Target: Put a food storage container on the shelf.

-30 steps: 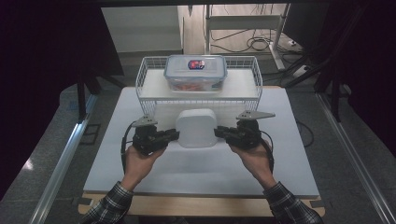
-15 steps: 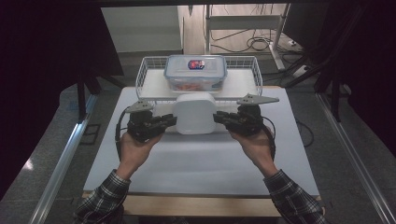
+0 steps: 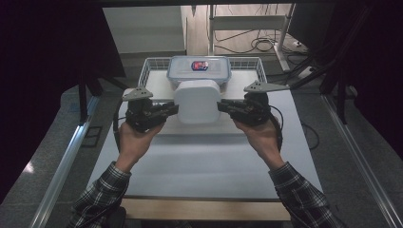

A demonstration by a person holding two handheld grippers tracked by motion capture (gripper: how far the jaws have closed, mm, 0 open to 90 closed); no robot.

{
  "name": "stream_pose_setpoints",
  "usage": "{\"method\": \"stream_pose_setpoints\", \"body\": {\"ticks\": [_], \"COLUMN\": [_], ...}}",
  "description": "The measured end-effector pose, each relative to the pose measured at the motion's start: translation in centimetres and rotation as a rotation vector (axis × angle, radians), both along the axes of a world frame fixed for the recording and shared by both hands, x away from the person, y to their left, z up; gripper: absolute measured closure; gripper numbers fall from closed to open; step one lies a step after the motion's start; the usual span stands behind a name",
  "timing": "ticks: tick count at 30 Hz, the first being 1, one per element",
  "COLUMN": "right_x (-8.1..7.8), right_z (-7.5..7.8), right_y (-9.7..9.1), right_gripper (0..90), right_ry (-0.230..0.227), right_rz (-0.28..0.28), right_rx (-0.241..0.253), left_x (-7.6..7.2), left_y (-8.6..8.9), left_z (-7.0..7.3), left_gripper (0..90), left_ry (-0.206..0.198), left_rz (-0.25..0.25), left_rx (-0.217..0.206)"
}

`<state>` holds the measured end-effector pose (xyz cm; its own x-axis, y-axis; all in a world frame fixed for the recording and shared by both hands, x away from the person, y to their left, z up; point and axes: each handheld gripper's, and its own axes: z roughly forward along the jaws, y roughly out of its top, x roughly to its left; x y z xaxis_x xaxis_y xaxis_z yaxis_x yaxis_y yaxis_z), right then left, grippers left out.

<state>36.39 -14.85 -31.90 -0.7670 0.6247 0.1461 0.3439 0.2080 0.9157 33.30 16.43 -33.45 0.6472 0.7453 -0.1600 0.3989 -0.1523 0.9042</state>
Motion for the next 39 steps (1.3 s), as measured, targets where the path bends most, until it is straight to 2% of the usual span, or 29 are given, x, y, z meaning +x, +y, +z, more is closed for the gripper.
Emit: {"method": "stream_pose_setpoints", "body": {"ticks": [11, 24, 33, 39], "right_x": [0.9, 2.5, 4.2, 5.9], "right_z": [2.2, 4.9, 6.9, 7.1], "right_y": [0.2, 0.5, 1.0, 1.1], "right_gripper": [79.2, 79.1, 78.6, 78.0], "right_ry": [-0.019, -0.037, -0.051, -0.030], "right_rz": [-0.006, -0.026, -0.045, -0.065], "right_rx": [0.026, 0.055, 0.073, 0.082], "left_x": [0.7, 2.6, 4.2, 5.7], "left_y": [0.1, 0.5, 0.7, 0.6], "left_z": [2.4, 5.3, 7.7, 8.3], "left_gripper": [77.6, 77.7, 77.7, 77.9], "left_ry": [-0.025, -0.040, -0.057, -0.046], "left_rz": [0.009, 0.016, 0.032, 0.035], "left_rx": [-0.010, -0.018, -0.025, -0.034]}}
